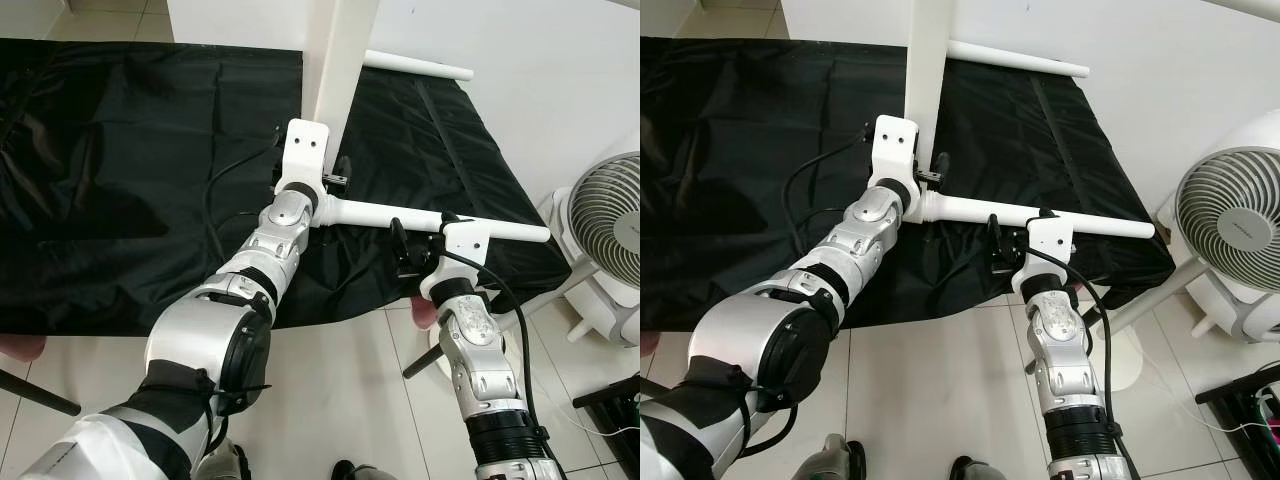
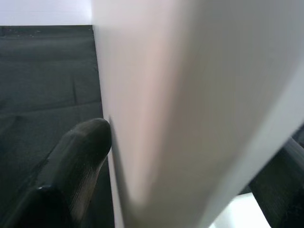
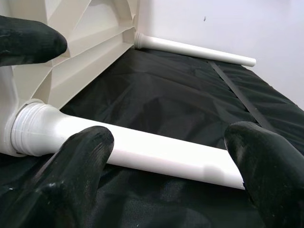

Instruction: Building children table

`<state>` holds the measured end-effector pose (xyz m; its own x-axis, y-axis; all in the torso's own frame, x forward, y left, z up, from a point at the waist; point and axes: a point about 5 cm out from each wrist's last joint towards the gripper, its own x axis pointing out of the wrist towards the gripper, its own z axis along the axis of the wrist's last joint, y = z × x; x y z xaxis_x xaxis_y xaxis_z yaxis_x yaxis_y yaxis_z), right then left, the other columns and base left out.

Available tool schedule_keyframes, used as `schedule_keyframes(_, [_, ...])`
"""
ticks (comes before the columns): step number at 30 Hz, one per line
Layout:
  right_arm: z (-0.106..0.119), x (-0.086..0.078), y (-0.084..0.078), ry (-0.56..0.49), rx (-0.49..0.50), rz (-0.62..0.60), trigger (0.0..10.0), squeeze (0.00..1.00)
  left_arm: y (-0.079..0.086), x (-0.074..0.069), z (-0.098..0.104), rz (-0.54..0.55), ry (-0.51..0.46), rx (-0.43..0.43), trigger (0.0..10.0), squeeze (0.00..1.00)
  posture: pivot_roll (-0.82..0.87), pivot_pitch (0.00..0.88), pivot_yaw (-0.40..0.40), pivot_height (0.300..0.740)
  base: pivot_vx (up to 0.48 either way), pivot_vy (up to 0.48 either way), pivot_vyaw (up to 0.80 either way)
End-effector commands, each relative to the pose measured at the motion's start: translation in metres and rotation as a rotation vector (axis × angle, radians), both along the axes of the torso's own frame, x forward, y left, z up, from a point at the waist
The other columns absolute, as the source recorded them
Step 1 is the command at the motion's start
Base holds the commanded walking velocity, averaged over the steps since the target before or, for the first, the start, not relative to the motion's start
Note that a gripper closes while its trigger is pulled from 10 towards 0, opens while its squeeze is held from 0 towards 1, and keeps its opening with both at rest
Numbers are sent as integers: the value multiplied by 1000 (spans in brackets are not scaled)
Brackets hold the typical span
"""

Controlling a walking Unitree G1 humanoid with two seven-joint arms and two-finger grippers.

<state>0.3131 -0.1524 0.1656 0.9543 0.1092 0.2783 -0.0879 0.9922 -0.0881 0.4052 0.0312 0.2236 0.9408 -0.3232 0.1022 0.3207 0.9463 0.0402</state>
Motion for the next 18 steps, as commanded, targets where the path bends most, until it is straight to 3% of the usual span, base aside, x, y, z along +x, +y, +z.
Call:
schedule_keyframes(1, [-5,-1,-1,18,1,-6,10000,0,16,2,1,427,3,-39,10000,0,-29,135,-45,740,0,0,0])
schedule_keyframes(7, [-5,-1,0,19,2,-5,10000,0,17,2,2,425,5,-35,10000,0,-27,139,-47,740,0,0,0])
schedule_keyframes(14, [-3,-2,-1,16,0,-7,10000,0,25,3,5,498,-4,-57,10000,0,-47,145,-44,740,0,0,0])
schedule_keyframes(18, [-3,-4,-4,16,-3,-16,10000,0,29,3,12,561,-62,-55,10000,0,-52,147,-45,740,0,0,0])
